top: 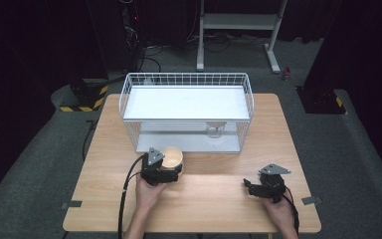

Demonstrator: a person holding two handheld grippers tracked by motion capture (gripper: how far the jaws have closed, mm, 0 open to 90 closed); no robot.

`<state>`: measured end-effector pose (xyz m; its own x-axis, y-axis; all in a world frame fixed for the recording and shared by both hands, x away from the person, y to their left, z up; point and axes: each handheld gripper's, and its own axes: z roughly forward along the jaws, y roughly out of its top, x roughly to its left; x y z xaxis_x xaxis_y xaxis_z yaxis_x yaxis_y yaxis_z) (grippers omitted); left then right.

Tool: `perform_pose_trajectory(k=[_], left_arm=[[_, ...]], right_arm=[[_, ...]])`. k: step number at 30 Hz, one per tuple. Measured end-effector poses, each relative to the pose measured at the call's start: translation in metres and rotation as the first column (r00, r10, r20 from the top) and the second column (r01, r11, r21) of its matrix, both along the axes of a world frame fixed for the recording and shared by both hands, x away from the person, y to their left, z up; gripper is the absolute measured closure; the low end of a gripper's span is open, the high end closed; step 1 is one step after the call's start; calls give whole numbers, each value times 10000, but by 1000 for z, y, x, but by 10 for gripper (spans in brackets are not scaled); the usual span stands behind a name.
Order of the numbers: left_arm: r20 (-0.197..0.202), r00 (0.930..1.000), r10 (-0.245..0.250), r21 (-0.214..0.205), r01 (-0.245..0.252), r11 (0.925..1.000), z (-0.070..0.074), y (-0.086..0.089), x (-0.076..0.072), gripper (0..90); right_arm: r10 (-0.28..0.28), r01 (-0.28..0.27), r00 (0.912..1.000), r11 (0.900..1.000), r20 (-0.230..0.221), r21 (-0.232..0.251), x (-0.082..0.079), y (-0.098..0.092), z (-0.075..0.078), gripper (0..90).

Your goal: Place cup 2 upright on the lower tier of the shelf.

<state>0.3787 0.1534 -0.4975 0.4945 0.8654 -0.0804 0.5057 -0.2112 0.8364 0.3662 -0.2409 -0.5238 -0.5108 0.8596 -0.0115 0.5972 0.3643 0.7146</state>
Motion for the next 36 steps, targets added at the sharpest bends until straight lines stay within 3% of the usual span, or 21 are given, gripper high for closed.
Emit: perform_pose_trajectory(k=[9,17,29,36], left_arm=[[220,9997,-67,193,63,9998,-1,-1,0,80],[560,9984,-99,637,63,9980,0,-3,-4,94],[588,9983,29,655,-68,9978,3,-4,-6,97],[758,9971,32,937,-103,9955,8,-3,-11,98]], right_arm=[[7,-7,10000,10000,3,-13,0,0,0,221],[-2,2,10000,10000,0,-4,0,0,0,221],[-21,21,10000,10000,-34,9,0,0,0,221],[-20,20,10000,10000,-30,4,0,0,0,221]])
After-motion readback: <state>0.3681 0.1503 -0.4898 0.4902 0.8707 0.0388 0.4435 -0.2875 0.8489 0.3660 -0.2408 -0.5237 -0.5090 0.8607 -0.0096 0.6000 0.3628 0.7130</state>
